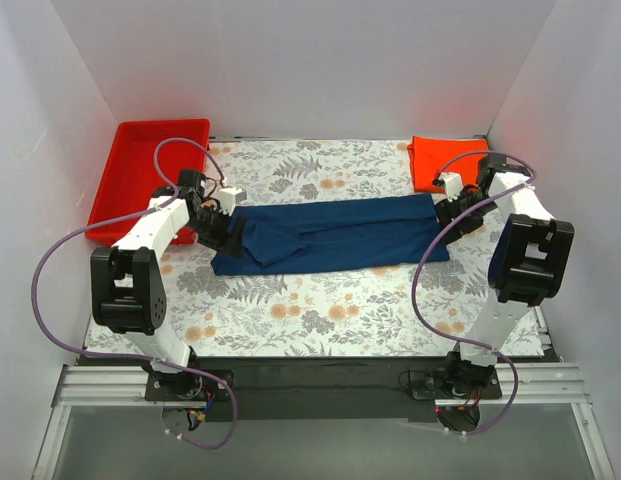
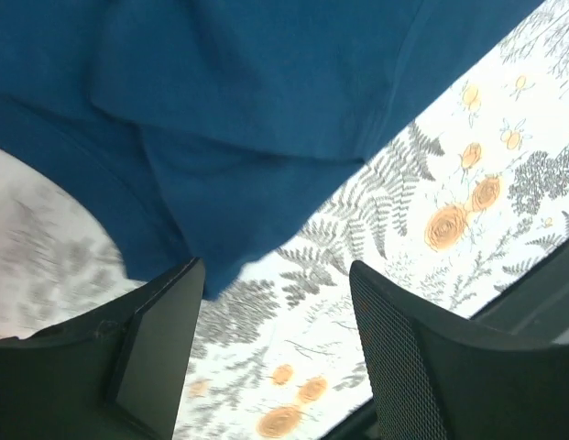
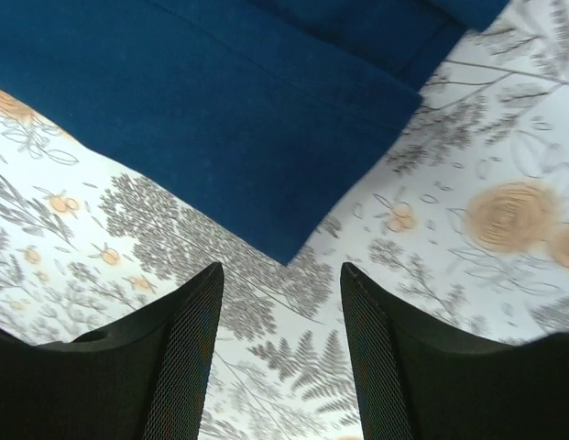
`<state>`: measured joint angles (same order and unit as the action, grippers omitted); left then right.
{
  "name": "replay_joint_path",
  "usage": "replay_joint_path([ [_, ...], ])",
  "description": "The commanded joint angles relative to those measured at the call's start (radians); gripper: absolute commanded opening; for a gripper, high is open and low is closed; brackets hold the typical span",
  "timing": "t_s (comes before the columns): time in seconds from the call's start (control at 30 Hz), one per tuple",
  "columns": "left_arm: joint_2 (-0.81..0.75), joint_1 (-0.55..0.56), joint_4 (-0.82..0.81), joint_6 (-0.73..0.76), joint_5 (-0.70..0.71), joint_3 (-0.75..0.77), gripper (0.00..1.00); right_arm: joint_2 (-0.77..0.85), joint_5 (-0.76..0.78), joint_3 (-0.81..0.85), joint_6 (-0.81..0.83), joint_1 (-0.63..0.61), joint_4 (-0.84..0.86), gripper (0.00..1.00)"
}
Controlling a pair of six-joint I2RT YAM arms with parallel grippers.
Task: Fold and stack the t-shirts
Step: Fold the tshirt
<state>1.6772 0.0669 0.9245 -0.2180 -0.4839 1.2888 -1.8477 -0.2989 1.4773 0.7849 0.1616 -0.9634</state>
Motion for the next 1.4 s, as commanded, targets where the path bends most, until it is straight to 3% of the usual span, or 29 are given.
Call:
replay_joint_path([
  [0.0,-0.056,-0.009,-0.052,-0.078,-0.005,-0.091,0.64,-0.076,-0.123,-0.028,-0.127,0.029,-0.029,0.6],
  [0.4,0.001,-0.009,-0.079,-0.092,0.016,-0.123,0.64,-0.156,-0.124,-0.041,-0.173,0.044,0.022,0.6],
  [0.67,-0.002,-0.009,-0.079,-0.089,0.033,-0.143,0.64,-0.14,-0.152,-0.054,-0.184,0.044,0.012,0.46],
  [0.8,-0.002,-0.01,-0.081,-0.089,0.034,-0.148,0.63,-0.11,-0.157,-0.081,-0.184,0.044,0.008,0.35],
  [1.2,0.064,-0.009,-0.133,-0.129,0.1,-0.135,0.63,-0.113,-0.137,-0.086,-0.176,0.044,0.008,0.16],
  [1.37,0.076,-0.009,-0.141,-0.136,0.12,-0.121,0.65,-0.119,-0.132,-0.081,-0.176,0.044,0.008,0.02],
])
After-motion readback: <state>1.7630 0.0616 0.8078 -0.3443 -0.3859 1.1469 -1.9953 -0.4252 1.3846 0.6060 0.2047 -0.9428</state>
